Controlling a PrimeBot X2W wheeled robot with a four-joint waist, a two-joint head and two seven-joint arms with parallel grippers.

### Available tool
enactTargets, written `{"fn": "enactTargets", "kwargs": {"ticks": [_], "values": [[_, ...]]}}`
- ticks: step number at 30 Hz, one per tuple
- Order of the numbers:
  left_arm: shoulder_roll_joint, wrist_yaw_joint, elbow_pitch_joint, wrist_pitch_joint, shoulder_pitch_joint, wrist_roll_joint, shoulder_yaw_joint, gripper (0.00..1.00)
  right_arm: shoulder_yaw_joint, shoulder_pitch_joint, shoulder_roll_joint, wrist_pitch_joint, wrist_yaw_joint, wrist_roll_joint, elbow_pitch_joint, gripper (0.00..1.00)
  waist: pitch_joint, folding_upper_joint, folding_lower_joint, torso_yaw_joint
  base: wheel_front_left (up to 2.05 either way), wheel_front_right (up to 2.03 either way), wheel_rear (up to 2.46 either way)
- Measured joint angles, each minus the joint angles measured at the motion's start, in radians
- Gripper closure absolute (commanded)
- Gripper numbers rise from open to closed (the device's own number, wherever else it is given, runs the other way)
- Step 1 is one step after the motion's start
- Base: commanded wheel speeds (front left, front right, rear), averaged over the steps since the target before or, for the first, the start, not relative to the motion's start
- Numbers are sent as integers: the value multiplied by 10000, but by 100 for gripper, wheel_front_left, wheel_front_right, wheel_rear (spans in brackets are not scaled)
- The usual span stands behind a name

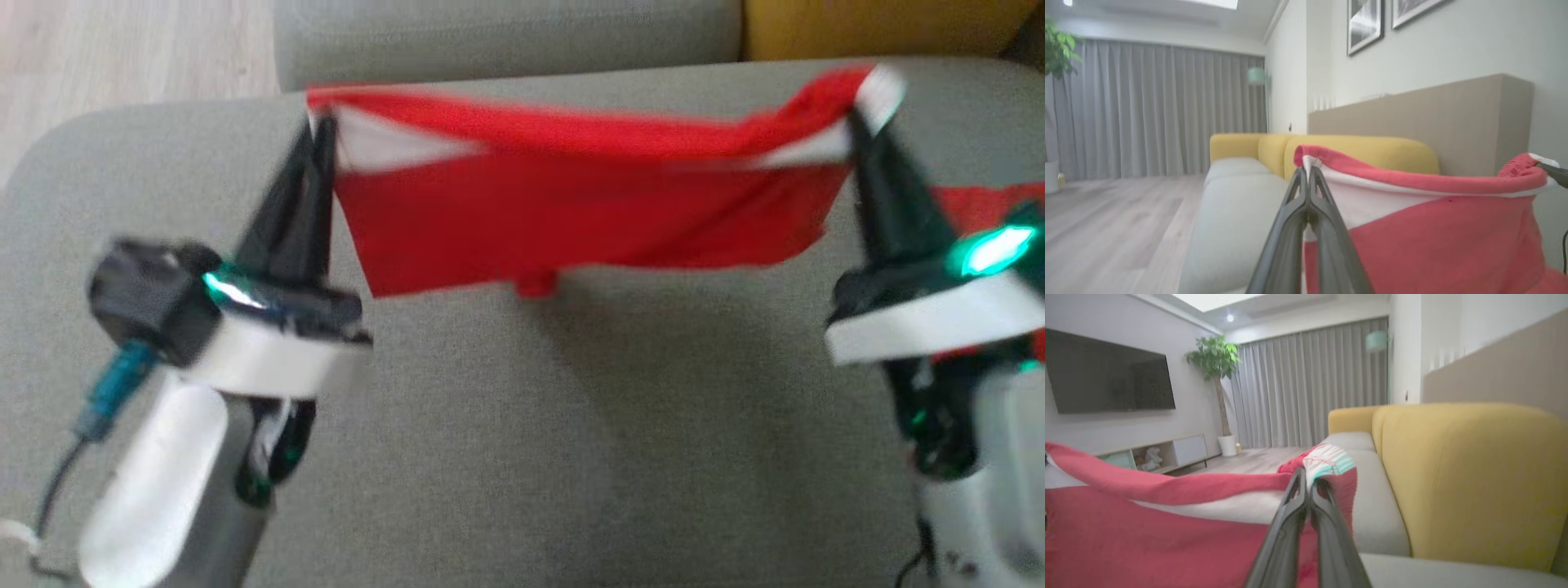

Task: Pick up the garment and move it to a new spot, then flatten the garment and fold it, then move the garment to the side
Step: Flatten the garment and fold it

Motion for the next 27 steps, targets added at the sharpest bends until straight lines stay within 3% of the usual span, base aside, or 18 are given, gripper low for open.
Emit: {"fn": "enactTargets", "kwargs": {"ticks": [7, 18, 23, 27], "values": [[79, 176, -1267, 690, -1628, 102, 311, 100, -462, -1164, 117, 803, 0, -4, -1636, 100, -544, 0, 0, -123, 0, 0, 0], [69, 146, -1066, 1229, -1856, -232, 303, 100, -840, -1228, 324, 1204, 0, -2, -1808, 100, -643, 0, 0, -309, 0, 0, 0], [-48, -293, 280, 1348, -2861, -387, 196, 100, -857, -2045, 483, 1193, 0, 257, -621, 100, -227, 0, 0, -280, 0, 0, 0], [-280, -656, 1944, 1275, -4535, -385, 169, 100, -805, -3682, 523, 888, 0, 543, 1057, 100, 246, 0, 0, -241, 0, 0, 0]]}}
